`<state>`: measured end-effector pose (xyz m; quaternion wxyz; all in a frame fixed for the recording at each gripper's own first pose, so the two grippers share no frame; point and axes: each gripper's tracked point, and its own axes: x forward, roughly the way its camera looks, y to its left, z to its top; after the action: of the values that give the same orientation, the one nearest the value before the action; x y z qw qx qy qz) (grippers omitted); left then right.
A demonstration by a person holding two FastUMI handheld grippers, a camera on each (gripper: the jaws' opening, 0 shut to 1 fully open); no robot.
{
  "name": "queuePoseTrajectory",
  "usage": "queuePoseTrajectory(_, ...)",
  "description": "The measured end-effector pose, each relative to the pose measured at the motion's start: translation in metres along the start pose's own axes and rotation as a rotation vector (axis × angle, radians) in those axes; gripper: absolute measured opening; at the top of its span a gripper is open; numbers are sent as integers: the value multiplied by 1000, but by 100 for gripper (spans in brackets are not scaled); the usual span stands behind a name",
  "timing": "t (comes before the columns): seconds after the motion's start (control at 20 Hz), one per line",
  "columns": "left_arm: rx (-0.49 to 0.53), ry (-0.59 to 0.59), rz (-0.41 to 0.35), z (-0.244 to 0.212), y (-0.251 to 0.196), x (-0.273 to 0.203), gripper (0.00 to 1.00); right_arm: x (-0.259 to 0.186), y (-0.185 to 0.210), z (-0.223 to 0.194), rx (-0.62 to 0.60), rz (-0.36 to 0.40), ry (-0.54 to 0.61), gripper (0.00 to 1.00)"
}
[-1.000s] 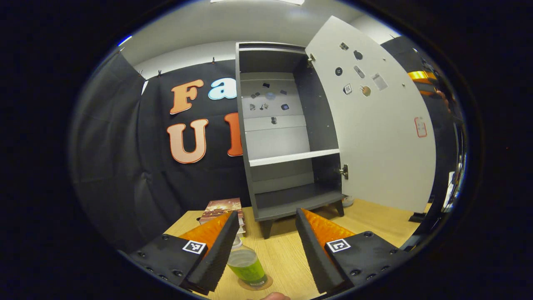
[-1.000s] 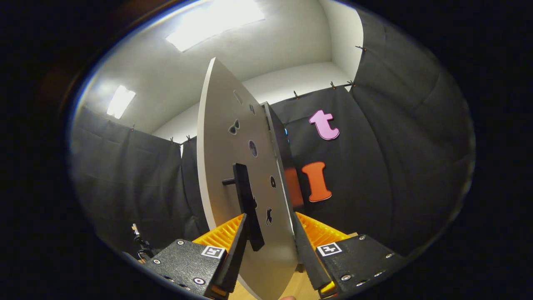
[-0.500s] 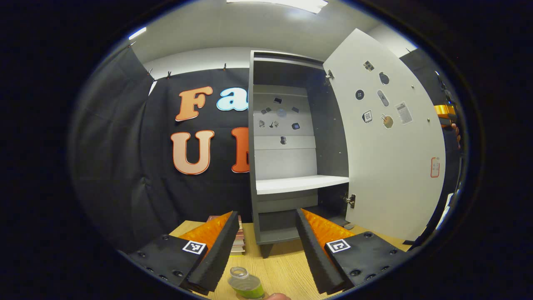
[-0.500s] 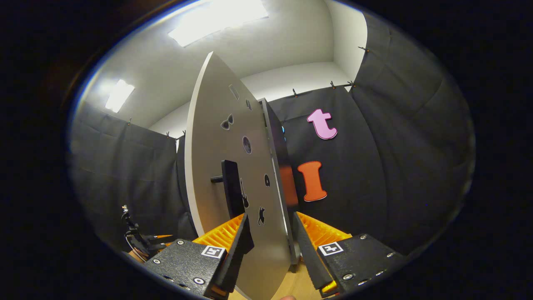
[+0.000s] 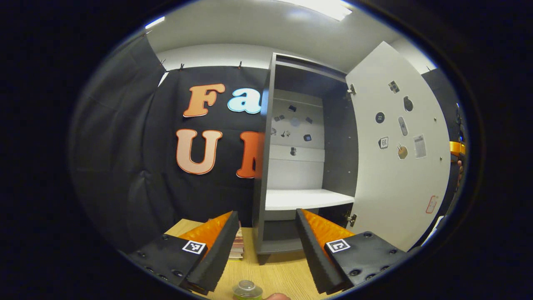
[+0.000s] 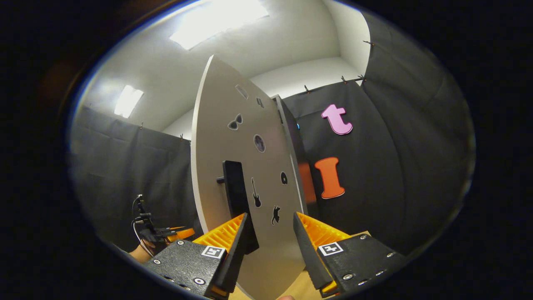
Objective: Open the cabinet door with the right hand, grasp the bottle in the cabinet with the left hand and place it on the coaster, then close the cabinet door with the right hand.
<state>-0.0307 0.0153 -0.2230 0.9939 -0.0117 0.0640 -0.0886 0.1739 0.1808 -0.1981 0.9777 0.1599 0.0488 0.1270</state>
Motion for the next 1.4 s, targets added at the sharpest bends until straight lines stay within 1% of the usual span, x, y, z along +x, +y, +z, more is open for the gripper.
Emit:
queuePoseTrajectory(0.05,4,-12,11,8,5,1,91,3,4,0,-9,14,1,67)
queuePoseTrajectory(0.1,7,-22,21,14,10,0,96,5,7,-1,-12,28,4,67)
queuePoseTrajectory(0.15,12,-30,28,19,14,-1,99,4,10,-5,-6,44,4,67)
queuePoseTrajectory(0.2,13,-32,33,22,18,-1,94,5,13,-6,4,59,9,67)
queuePoseTrajectory(0.4,-1,-16,16,26,24,0,94,6,17,-6,37,112,14,67)
queuePoseTrajectory(0.45,-2,-16,14,29,26,1,94,8,17,-6,41,114,12,67)
queuePoseTrajectory(0.5,1,-16,12,33,26,2,91,8,16,-5,42,112,10,67)
queuePoseTrajectory(0.55,5,-17,10,38,28,4,94,8,15,-4,42,107,4,67)
queuePoseTrajectory(0.7,22,-29,21,50,34,5,94,2,11,4,47,91,-23,67)
queuePoseTrajectory(0.85,7,-37,23,62,39,9,94,3,15,4,25,98,-45,67)
queuePoseTrajectory(1.05,-22,-51,19,74,47,14,94,7,20,-1,-3,142,-18,67)
queuePoseTrajectory(1.2,-7,-48,23,74,54,18,94,8,23,-6,7,178,19,67)
queuePoseTrajectory(1.3,-5,-41,29,71,60,20,94,8,29,-10,24,220,49,67)
queuePoseTrajectory(1.4,-1,-36,40,69,70,21,94,14,33,-11,23,228,67,68)
